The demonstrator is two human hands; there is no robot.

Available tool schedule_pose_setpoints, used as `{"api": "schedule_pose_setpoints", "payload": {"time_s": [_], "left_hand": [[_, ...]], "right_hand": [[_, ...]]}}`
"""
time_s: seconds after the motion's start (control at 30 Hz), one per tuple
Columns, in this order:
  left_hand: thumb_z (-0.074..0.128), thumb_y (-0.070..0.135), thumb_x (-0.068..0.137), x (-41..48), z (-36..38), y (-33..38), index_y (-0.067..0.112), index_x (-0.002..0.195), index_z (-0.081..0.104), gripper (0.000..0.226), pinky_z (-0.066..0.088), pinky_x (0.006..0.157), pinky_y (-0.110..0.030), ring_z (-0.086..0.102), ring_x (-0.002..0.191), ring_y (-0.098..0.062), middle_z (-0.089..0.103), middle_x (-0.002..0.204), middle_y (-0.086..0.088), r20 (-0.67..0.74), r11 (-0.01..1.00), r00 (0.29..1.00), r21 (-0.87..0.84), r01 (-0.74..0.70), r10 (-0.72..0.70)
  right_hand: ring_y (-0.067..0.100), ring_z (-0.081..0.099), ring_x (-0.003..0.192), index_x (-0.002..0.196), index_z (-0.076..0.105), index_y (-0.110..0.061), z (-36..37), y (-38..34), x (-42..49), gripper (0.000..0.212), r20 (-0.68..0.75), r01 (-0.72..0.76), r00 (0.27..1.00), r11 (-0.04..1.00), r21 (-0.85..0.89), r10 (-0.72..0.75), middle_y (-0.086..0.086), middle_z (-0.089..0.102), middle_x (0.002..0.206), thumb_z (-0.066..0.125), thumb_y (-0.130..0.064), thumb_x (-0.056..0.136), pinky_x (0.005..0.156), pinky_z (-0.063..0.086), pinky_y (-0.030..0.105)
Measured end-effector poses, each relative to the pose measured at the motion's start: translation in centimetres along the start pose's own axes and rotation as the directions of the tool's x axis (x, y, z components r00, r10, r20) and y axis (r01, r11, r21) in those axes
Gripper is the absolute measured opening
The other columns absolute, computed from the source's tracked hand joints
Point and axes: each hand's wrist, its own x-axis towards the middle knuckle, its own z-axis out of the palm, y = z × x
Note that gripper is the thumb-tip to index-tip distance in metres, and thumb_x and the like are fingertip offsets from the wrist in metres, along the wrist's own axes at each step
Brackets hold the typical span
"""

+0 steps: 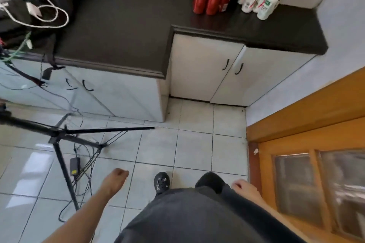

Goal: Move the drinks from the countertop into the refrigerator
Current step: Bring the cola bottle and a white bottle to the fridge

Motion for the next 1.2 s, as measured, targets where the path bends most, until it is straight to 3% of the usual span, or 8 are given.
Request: {"api": "schedule_pose_setpoints", "payload": {"time_s": [0.33, 0.4, 0.5, 0.67, 0.8, 0.97, 1.1, 1.2], "left_hand": [[0.048, 0.028, 0.096, 5.0, 2.2, 15.5, 0.006, 0.108, 0.06, 0.028, 0.046, 0.089, -0.031, 0.059, 0.105, -0.029, 0.063, 0.109, -0.012, 0.195, 0.971, 0.979, 0.215, -0.107, 0.065], [0.046, 0.027, 0.098, 5.4, 4.1, 18.0, 0.005, 0.106, 0.057, 0.026, 0.05, 0.073, -0.027, 0.059, 0.097, -0.025, 0.062, 0.108, -0.012, 0.263, 0.989, 0.965, 0.134, -0.055, 0.018], [0.043, 0.029, 0.099, 6.6, 5.7, 23.3, 0.007, 0.096, 0.054, 0.024, 0.035, 0.049, -0.02, 0.055, 0.08, -0.019, 0.064, 0.105, -0.011, 0.26, 0.997, 0.965, 0.071, 0.017, -0.035], [0.04, 0.031, 0.099, 8.7, 6.6, 35.3, 0.009, 0.1, 0.054, 0.026, 0.043, 0.07, -0.026, 0.058, 0.09, -0.021, 0.062, 0.102, -0.007, 0.2, 0.998, 0.978, 0.0, -0.059, 0.058], [0.045, 0.029, 0.098, 10.4, 6.0, 45.2, 0.013, 0.102, 0.059, 0.022, 0.043, 0.084, -0.032, 0.06, 0.098, -0.024, 0.064, 0.102, -0.006, 0.1, 0.969, 0.969, -0.119, -0.215, 0.228], [0.047, 0.03, 0.097, 10.0, 4.7, 53.9, 0.022, 0.096, 0.06, 0.015, 0.041, 0.074, -0.023, 0.063, 0.095, -0.014, 0.067, 0.099, 0.003, 0.002, 0.894, 0.944, -0.322, -0.311, 0.329], [0.047, 0.027, 0.098, 9.8, 1.7, 60.7, 0.027, 0.096, 0.063, 0.017, 0.045, 0.076, -0.02, 0.064, 0.087, -0.002, 0.069, 0.095, 0.01, -0.06, 0.804, 0.867, -0.348, -0.483, 0.495], [0.045, 0.021, 0.099, 8.8, -1.1, 66.4, 0.026, 0.097, 0.065, 0.02, 0.048, 0.073, -0.012, 0.064, 0.084, -0.003, 0.07, 0.094, 0.007, -0.128, 0.66, 0.748, -0.392, -0.641, 0.651]], "right_hand": [[0.012, 0.06, 0.091, 0.099, 0.06, -0.019, -5.6, -2.8, 7.0, 0.019, 0.037, -0.057, 0.998, 0.997, -0.046, 0.059, -0.002, 0.066, 0.1, 0.046, -0.032, 0.096, 0.088, 0.049, 0.027], [0.012, 0.06, 0.092, 0.099, 0.061, -0.019, -8.3, -2.7, 9.6, 0.019, 0.022, -0.07, 0.997, 0.997, -0.036, 0.071, -0.001, 0.066, 0.101, 0.047, -0.032, 0.095, 0.088, 0.049, 0.028], [0.012, 0.059, 0.092, 0.096, 0.061, -0.017, -15.0, -3.4, 13.7, 0.017, 0.002, -0.067, 0.998, 0.998, 0.011, 0.067, -0.002, 0.065, 0.099, 0.046, -0.027, 0.097, 0.089, 0.049, 0.029], [0.007, 0.057, 0.087, 0.099, 0.059, -0.021, -27.0, -6.5, 19.4, 0.015, -0.151, 0.084, 0.986, 0.989, 0.12, -0.065, -0.007, 0.061, 0.094, 0.044, -0.025, 0.099, 0.076, 0.045, 0.022], [0.009, 0.056, 0.096, 0.106, 0.057, -0.024, -33.9, -9.8, 23.4, 0.016, -0.232, 0.167, 0.966, 0.962, 0.215, -0.116, -0.008, 0.06, 0.103, 0.045, -0.029, 0.098, 0.083, 0.044, 0.024], [0.007, 0.056, 0.096, 0.106, 0.059, -0.027, -38.4, -14.1, 26.1, 0.014, -0.324, 0.263, 0.934, 0.905, 0.335, -0.151, -0.013, 0.059, 0.098, 0.049, -0.026, 0.096, 0.079, 0.041, 0.02], [0.006, 0.057, 0.095, 0.105, 0.06, -0.027, -41.5, -18.2, 27.2, 0.014, -0.536, 0.399, 0.833, 0.818, 0.414, -0.135, -0.014, 0.061, 0.098, 0.053, -0.021, 0.095, 0.082, 0.041, 0.02], [0.003, 0.056, 0.094, 0.115, 0.058, -0.022, -44.7, -21.1, 27.4, 0.022, -0.678, 0.452, 0.733, 0.783, 0.427, -0.053, -0.011, 0.059, 0.104, 0.054, -0.02, 0.094, 0.081, 0.043, 0.02]]}}
